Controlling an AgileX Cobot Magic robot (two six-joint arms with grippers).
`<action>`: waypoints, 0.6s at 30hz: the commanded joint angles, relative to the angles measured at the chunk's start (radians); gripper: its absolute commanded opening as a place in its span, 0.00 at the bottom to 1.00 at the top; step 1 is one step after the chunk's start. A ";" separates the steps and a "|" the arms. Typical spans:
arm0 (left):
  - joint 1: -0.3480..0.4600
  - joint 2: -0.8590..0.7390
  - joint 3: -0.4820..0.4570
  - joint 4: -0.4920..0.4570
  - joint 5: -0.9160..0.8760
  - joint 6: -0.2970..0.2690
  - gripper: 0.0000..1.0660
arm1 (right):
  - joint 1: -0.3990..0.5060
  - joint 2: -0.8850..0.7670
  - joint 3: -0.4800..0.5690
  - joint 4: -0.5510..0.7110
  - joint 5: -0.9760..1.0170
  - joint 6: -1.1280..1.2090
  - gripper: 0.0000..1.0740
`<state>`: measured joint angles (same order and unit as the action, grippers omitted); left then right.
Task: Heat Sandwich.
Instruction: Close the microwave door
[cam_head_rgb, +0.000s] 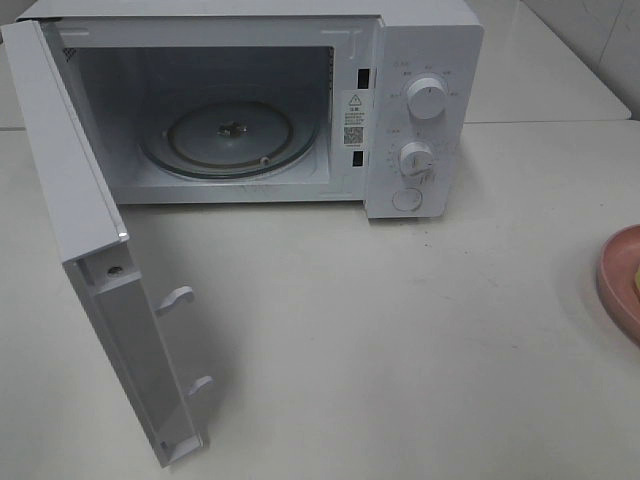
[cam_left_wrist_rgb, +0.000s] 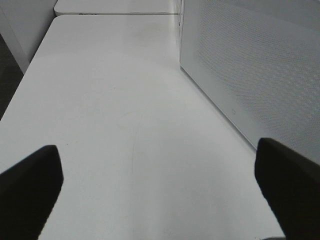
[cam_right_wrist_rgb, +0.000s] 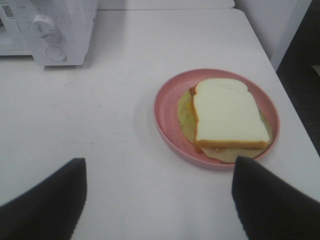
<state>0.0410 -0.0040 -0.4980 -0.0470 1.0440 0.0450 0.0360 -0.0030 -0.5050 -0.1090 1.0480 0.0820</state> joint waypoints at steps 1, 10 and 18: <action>0.003 -0.027 0.004 -0.007 -0.016 0.000 0.95 | -0.007 -0.027 0.000 -0.003 -0.010 -0.009 0.71; 0.003 -0.027 0.004 -0.011 -0.016 0.000 0.95 | -0.007 -0.027 0.000 -0.003 -0.010 -0.009 0.71; 0.003 -0.005 0.001 -0.032 -0.020 -0.008 0.95 | -0.007 -0.027 0.000 -0.003 -0.010 -0.009 0.71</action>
<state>0.0410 -0.0040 -0.4980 -0.0590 1.0440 0.0450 0.0360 -0.0030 -0.5050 -0.1090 1.0480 0.0820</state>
